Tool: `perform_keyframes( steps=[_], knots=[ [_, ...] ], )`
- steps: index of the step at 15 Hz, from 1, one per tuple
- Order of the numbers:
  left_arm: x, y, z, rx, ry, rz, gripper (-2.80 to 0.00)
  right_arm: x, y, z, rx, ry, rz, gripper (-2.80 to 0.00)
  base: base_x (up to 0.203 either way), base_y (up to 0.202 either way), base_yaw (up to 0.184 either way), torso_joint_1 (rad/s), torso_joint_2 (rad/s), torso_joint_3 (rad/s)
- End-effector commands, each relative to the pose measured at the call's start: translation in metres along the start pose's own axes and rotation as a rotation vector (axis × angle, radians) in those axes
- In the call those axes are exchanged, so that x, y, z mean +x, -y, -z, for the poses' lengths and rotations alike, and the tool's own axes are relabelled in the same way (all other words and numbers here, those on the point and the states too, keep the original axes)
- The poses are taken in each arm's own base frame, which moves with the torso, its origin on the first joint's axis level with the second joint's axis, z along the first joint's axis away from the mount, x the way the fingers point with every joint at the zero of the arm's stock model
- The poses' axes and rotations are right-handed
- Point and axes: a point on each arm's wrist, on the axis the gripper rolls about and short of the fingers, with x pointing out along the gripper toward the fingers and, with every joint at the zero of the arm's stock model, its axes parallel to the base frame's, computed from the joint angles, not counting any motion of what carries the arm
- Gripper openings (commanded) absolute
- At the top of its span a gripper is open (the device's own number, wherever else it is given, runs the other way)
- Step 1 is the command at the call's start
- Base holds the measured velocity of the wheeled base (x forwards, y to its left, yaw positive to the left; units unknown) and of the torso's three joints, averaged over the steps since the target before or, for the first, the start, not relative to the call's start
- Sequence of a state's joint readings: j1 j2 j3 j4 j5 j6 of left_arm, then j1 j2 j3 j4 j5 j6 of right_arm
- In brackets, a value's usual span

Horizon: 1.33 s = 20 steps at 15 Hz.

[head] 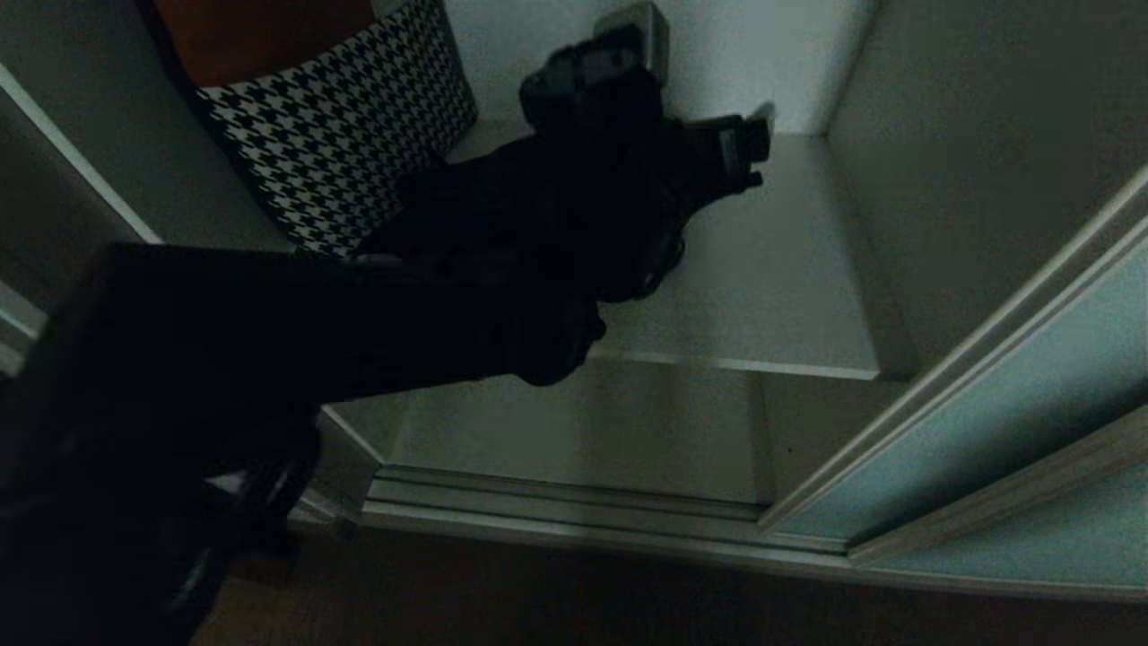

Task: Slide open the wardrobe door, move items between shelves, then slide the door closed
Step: Place the bag on the higher shelf

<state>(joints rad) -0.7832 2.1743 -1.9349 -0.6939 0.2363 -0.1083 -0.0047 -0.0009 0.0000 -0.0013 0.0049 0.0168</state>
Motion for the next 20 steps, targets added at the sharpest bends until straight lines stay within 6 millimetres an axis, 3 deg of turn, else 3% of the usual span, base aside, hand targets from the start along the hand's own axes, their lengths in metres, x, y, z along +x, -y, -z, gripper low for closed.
perform_keyframes(
  steps=[1,6,10,12,16,17,20],
  knots=[
    [-0.017,0.002,-0.068,-0.009,0.078,-0.007,0.00,0.000,0.000,0.000,0.000,-0.001,0.000,-2.80,0.000,0.000,0.000,0.000,0.00,0.000],
    [-0.061,-0.003,-0.129,0.067,-0.184,-0.083,0.00,0.000,0.000,0.000,0.000,0.001,0.000,-2.80,0.000,0.000,0.000,0.000,0.00,0.000],
    [-0.102,-0.017,-0.180,0.131,-0.242,-0.117,0.00,0.000,0.000,0.000,0.000,0.000,0.000,-2.80,0.000,0.000,0.000,0.000,0.00,0.000],
    [-0.115,-0.022,-0.186,0.156,-0.275,-0.133,0.00,0.000,0.000,0.000,0.000,0.001,0.000,-2.80,0.000,0.000,0.000,0.000,0.00,0.000],
    [-0.142,-0.033,-0.179,0.176,-0.393,-0.161,0.00,0.000,0.000,0.000,0.000,-0.001,0.000,-2.80,0.000,0.000,0.000,0.000,0.00,0.000],
    [-0.151,-0.038,-0.177,0.187,-0.427,-0.179,-2.80,0.000,0.000,0.000,0.000,0.001,0.000,-2.80,0.000,0.000,0.000,0.000,0.00,0.000],
    [-0.168,-0.056,-0.177,0.214,-0.479,-0.249,-2.80,0.000,0.000,0.000,0.000,0.000,0.000,-2.80,0.000,0.000,0.000,0.000,0.00,0.000]
  ],
)
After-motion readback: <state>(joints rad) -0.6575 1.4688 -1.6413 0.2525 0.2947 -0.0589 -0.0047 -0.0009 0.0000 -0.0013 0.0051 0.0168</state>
